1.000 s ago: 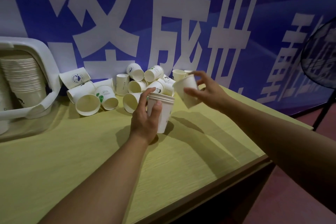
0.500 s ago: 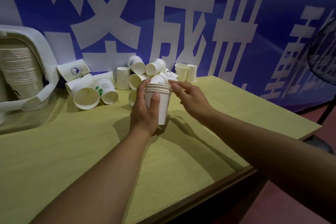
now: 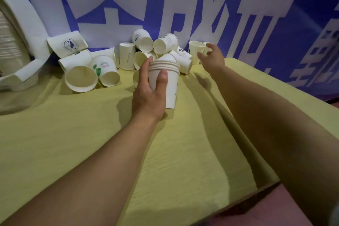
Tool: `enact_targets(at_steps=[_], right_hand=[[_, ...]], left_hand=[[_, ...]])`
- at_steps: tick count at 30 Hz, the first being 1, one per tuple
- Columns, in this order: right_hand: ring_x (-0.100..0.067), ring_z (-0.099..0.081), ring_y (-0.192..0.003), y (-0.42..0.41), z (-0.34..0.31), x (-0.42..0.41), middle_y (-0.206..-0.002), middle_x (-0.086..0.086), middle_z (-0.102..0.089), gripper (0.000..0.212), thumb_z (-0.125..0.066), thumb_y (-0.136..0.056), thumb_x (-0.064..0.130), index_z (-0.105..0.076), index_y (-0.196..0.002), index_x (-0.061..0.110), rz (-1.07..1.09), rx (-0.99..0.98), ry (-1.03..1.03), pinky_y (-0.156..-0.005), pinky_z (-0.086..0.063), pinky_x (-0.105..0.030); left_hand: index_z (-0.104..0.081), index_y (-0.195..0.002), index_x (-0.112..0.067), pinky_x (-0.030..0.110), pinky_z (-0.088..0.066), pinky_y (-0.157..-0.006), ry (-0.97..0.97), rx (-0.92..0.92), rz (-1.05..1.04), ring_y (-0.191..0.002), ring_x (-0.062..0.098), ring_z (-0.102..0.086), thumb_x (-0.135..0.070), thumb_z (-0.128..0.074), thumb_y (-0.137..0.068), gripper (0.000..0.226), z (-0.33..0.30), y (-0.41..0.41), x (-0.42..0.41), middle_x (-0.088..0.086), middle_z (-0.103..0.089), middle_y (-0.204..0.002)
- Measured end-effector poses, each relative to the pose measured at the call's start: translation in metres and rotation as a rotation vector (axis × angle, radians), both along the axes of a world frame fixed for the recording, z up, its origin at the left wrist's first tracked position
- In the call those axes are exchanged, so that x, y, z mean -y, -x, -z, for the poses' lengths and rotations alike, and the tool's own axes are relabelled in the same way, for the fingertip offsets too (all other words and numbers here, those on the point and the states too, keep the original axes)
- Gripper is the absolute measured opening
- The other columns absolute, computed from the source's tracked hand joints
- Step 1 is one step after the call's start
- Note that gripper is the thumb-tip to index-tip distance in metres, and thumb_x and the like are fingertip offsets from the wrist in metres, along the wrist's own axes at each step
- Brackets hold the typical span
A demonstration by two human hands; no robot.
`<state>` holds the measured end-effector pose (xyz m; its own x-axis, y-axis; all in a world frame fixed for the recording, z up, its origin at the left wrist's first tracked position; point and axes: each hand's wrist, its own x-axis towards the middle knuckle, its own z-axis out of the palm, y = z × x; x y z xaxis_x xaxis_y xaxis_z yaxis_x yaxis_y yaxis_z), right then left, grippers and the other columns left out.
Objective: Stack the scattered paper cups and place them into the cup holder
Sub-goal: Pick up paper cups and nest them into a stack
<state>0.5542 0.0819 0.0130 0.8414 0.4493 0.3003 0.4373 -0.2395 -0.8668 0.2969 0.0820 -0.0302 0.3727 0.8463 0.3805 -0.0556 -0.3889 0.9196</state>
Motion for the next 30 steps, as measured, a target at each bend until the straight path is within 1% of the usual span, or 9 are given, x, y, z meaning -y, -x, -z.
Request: enact_targets(at_steps=[3,8,13,15,17,21,23,26,30], right_hand=[[-0.018,-0.056,-0.112,-0.013,0.006,-0.021,-0.134,-0.002,-0.055,0.051,-0.064,-0.096,0.022,-0.044,-0.143,0.024,-0.003,-0.039,-0.054,-0.098,-0.049,-0.029],[-0.015,-0.054,-0.100,-0.030,0.014,-0.051,-0.115,0.005,-0.051,0.051,-0.063,-0.097,0.023,-0.040,-0.142,0.033,0.006,-0.189,-0.123,-0.057,-0.049,-0.014],[-0.021,-0.056,-0.104,-0.047,0.021,-0.071,-0.120,0.002,-0.051,0.060,-0.069,-0.091,0.029,-0.037,-0.142,0.036,0.061,-0.137,-0.093,-0.087,-0.058,-0.035],[-0.019,-0.058,-0.098,-0.052,0.022,-0.075,-0.117,0.003,-0.052,0.061,-0.071,-0.090,0.029,-0.038,-0.141,0.034,0.046,-0.108,-0.101,-0.087,-0.058,-0.034],[-0.015,-0.058,-0.090,-0.053,0.021,-0.078,-0.117,0.003,-0.054,0.062,-0.073,-0.087,0.031,-0.040,-0.140,0.034,0.066,-0.061,-0.121,-0.084,-0.058,-0.030],[-0.014,-0.050,-0.112,-0.055,0.012,-0.077,-0.135,0.001,-0.048,0.070,-0.077,-0.083,0.039,-0.039,-0.142,0.031,0.116,0.138,-0.150,-0.094,-0.050,-0.027],[-0.014,-0.048,-0.116,-0.052,0.000,-0.067,-0.139,-0.001,-0.046,0.076,-0.078,-0.082,0.040,-0.036,-0.144,0.027,0.084,0.157,-0.181,-0.092,-0.050,-0.024],[-0.018,-0.054,-0.116,-0.042,-0.014,-0.053,-0.136,-0.002,-0.049,0.079,-0.077,-0.081,0.043,-0.034,-0.144,0.023,-0.011,0.148,-0.259,-0.093,-0.057,-0.035],[-0.014,-0.057,-0.107,0.013,-0.031,-0.024,-0.126,-0.001,-0.052,0.061,-0.069,-0.090,0.038,-0.038,-0.139,0.017,-0.272,0.065,-0.350,-0.086,-0.059,-0.031]], left_hand=[[-0.037,-0.142,-0.052,0.040,-0.053,-0.092,-0.002,0.006,-0.013,-0.106,0.019,-0.061,-0.063,-0.043,-0.086,0.057,0.002,-0.005,-0.006,-0.011,-0.060,-0.126],[-0.038,-0.140,-0.054,0.030,-0.053,-0.086,-0.041,0.007,-0.009,-0.100,0.005,-0.061,-0.060,-0.048,-0.094,0.047,0.005,-0.007,-0.007,-0.027,-0.057,-0.114],[-0.037,-0.134,-0.061,0.023,-0.053,-0.079,-0.046,0.018,-0.002,-0.096,-0.004,-0.061,-0.062,-0.048,-0.095,0.041,0.008,-0.008,-0.010,-0.023,-0.060,-0.115],[-0.038,-0.134,-0.058,0.016,-0.051,-0.074,-0.043,0.020,0.003,-0.090,-0.008,-0.060,-0.055,-0.050,-0.098,0.038,0.009,-0.008,-0.010,-0.025,-0.059,-0.108],[-0.040,-0.136,-0.056,0.020,-0.053,-0.077,-0.042,0.031,-0.003,-0.089,-0.006,-0.061,-0.055,-0.051,-0.098,0.040,0.009,-0.008,-0.009,-0.023,-0.060,-0.107],[-0.040,-0.134,-0.059,0.032,-0.056,-0.081,-0.036,0.045,-0.014,-0.094,0.000,-0.063,-0.063,-0.047,-0.087,0.047,0.006,-0.008,-0.008,-0.019,-0.062,-0.113],[-0.040,-0.135,-0.057,0.025,-0.054,-0.078,-0.045,0.049,-0.012,-0.090,-0.006,-0.062,-0.062,-0.048,-0.089,0.047,0.005,-0.008,-0.008,-0.022,-0.061,-0.111],[-0.040,-0.138,-0.051,0.009,-0.047,-0.070,-0.068,0.052,0.000,-0.086,-0.015,-0.058,-0.049,-0.051,-0.099,0.041,0.006,-0.007,-0.008,-0.027,-0.058,-0.106],[-0.039,-0.143,-0.047,-0.002,-0.039,-0.074,-0.099,0.044,0.060,-0.096,-0.026,-0.051,-0.047,-0.050,-0.099,0.045,0.005,-0.007,-0.005,-0.048,-0.049,-0.110]])
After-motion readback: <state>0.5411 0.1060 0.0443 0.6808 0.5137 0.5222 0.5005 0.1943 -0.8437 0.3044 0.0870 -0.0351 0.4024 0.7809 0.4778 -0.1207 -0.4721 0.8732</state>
